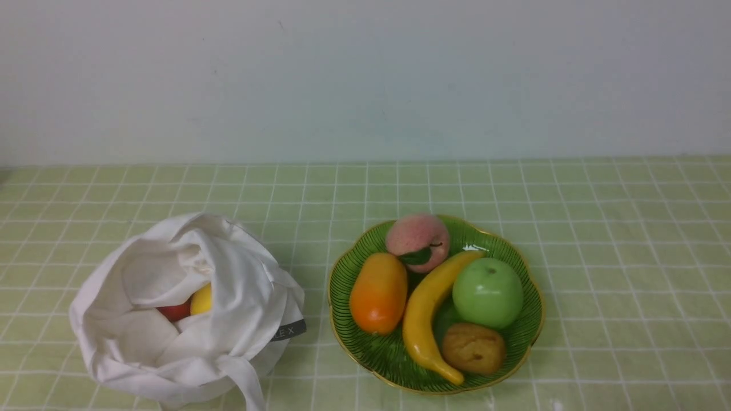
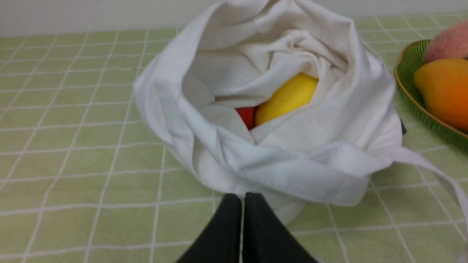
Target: Take the fruit out of the bag on the green coffee tablecloth and place them on the plate.
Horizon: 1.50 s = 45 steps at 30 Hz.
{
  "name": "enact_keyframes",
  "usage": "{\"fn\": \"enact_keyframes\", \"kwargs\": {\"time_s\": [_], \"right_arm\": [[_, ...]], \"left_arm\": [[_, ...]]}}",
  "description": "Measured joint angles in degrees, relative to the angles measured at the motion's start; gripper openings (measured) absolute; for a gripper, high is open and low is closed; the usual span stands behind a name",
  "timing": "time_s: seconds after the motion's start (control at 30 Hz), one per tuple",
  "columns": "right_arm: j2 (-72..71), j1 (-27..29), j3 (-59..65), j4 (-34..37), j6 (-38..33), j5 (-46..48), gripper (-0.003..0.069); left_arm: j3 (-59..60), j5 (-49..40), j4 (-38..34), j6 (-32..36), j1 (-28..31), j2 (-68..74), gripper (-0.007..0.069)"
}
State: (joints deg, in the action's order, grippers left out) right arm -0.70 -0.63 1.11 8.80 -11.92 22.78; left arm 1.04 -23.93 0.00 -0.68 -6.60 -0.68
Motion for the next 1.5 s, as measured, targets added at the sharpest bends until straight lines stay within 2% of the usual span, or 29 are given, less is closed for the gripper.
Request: {"fn": "enact_keyframes", "kwargs": {"time_s": [1.5], "right_arm": [[0.00, 0.00, 0.00, 0.00, 0.00, 0.00, -0.0015]], "left_arm": [[0.43, 1.73, 0.00, -0.36, 0.64, 0.00, -0.0008]]}}
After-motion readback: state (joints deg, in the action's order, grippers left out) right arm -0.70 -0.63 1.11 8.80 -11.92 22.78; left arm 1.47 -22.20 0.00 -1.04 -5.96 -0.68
